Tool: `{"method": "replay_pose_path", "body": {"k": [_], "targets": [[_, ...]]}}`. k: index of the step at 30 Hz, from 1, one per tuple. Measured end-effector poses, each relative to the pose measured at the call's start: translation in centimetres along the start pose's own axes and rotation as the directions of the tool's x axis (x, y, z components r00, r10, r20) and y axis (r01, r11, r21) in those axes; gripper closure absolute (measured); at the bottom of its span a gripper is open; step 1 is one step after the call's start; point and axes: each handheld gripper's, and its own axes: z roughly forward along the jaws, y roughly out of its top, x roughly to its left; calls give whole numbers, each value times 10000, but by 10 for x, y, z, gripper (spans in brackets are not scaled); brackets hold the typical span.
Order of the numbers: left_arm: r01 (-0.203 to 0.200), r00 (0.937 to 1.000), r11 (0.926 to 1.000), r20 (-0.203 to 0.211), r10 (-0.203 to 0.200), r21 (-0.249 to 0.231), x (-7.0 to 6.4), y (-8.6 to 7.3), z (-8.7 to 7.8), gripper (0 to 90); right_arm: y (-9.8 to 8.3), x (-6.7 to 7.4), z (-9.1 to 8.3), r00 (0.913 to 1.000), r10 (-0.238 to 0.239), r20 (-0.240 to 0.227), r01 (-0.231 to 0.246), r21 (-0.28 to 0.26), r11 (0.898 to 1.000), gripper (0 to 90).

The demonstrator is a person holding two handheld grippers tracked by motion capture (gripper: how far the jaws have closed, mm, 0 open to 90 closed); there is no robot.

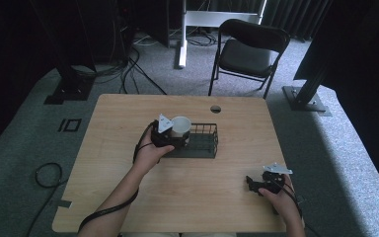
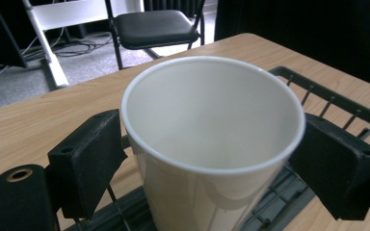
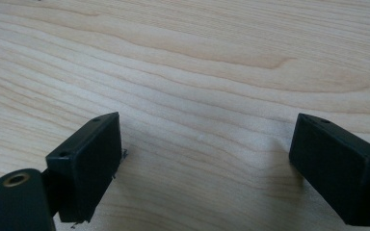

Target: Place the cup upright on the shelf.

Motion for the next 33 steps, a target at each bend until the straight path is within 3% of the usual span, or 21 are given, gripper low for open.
{"method": "replay_pose_path", "body": {"k": [6, 21, 33], "targets": [[-46, 9997, 10000, 221, 45, 59, -2, 1, -8, 140, 0, 0, 0, 10000, 2, 1, -2, 0, 10000, 108], [-339, 9994, 9994, -18, 339, 17, 4, 1, -33, 140, 0, 0, 0, 10000, -14, 6, 14, -2, 10000, 108], [-180, 9997, 9998, -159, 178, -125, 16, -6, -55, 140, 0, 0, 0, 10000, -5, 4, 5, 8, 10000, 107]]}}
